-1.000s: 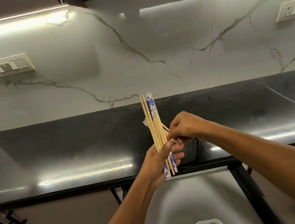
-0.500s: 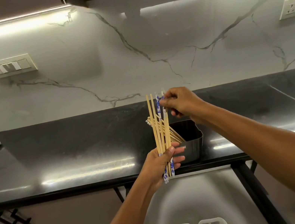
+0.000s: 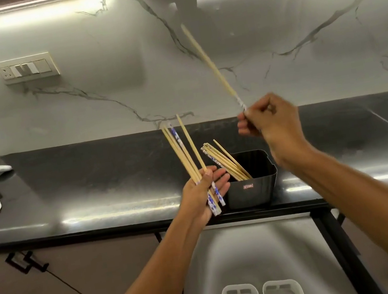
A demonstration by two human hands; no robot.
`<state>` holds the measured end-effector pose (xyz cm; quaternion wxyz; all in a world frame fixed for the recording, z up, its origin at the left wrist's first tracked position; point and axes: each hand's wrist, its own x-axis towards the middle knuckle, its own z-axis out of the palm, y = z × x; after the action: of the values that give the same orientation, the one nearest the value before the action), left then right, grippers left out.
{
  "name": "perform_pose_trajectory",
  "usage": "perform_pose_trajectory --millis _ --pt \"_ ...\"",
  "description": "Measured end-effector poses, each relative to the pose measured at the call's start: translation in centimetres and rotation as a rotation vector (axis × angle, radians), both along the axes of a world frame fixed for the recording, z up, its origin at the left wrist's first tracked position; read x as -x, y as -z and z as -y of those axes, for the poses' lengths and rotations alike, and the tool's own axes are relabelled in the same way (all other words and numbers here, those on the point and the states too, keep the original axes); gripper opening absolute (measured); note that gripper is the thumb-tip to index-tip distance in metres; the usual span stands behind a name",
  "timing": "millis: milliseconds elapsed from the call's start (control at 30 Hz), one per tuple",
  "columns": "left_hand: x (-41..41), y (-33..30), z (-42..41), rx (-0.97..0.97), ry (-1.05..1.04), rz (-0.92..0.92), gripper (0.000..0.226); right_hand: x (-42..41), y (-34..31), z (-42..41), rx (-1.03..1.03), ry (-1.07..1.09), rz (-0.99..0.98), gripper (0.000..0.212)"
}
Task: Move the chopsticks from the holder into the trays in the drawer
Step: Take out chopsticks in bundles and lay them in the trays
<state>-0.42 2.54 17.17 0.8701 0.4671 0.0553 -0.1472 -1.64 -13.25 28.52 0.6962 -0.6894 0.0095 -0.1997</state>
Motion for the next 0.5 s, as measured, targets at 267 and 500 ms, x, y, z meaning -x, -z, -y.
perform_pose_trajectory --millis 267,500 --pt "-0.4 -1.1 0.8 -0.025 0.027 0.125 0.026 1.7 10.2 -3.8 0.113 0.02 -0.165 0.004" --pt "0.1 0.3 0.4 -0.102 0.017 0.112 0.024 1.9 12.4 -5.0 0.319 0.003 -0.198 0.006"
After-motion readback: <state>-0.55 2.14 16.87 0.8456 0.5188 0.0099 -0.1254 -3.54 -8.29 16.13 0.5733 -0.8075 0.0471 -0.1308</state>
